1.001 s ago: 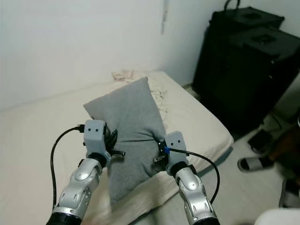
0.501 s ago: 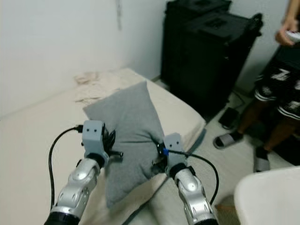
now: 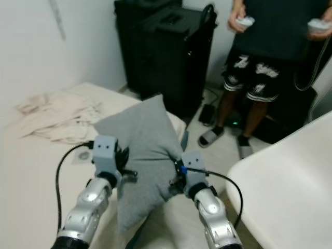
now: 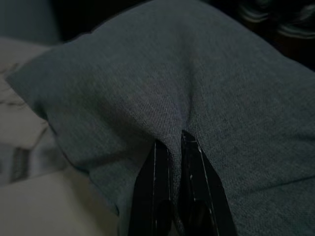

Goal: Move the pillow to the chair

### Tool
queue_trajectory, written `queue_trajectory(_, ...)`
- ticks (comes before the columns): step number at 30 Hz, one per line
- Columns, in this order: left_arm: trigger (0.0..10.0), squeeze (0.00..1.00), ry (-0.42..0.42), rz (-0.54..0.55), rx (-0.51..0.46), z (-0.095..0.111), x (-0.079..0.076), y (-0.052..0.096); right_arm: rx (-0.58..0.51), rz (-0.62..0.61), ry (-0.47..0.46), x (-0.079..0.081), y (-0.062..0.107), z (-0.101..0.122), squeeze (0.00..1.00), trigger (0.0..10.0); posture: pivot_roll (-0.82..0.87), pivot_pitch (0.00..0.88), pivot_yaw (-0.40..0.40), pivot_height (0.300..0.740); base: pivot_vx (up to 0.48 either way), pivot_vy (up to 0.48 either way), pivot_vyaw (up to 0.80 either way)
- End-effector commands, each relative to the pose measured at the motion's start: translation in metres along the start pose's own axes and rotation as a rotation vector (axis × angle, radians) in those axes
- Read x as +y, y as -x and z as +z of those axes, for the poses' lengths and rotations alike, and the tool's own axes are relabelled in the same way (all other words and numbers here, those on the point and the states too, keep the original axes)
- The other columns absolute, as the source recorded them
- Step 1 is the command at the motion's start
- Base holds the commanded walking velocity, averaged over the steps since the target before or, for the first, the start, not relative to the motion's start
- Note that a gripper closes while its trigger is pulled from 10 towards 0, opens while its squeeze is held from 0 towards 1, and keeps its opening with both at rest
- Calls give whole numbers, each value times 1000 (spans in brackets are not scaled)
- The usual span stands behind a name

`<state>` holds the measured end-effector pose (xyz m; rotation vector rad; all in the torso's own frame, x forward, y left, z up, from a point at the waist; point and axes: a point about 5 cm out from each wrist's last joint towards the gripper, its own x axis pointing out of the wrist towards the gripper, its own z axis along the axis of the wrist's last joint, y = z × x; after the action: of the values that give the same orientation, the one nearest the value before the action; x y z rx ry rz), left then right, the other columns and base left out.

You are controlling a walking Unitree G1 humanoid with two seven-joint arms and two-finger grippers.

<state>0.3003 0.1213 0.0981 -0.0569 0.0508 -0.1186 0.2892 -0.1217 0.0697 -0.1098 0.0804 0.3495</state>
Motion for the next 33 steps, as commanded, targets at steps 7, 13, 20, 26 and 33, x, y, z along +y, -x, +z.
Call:
queue_trajectory(7, 10000, 0, -33, 65, -1, -1, 14, 4, 4, -84, -16, -11, 5, -3, 0, 10000, 15, 117, 7, 740, 0, 0, -800)
queue_trajectory(13, 10000, 0, -34, 72, 14, -5, 12, 5, 9, -89, -21, -12, 5, -3, 0, 10000, 15, 119, 3, 740, 0, 0, -800)
queue_trajectory(20, 10000, 0, -30, 71, 16, -5, 9, 5, 8, -89, -24, -12, 5, -3, 0, 10000, 16, 125, 0, 740, 0, 0, -800)
queue_trajectory(26, 10000, 0, -30, 88, 20, -6, 11, 5, 12, -88, -23, -13, 6, -3, 0, 10000, 16, 126, -3, 740, 0, 0, -800)
queue_trajectory(33, 10000, 0, -39, 112, 37, -10, 17, 6, 30, -117, -44, -16, 6, -9, 0, 10000, 16, 116, -1, 740, 0, 0, -800)
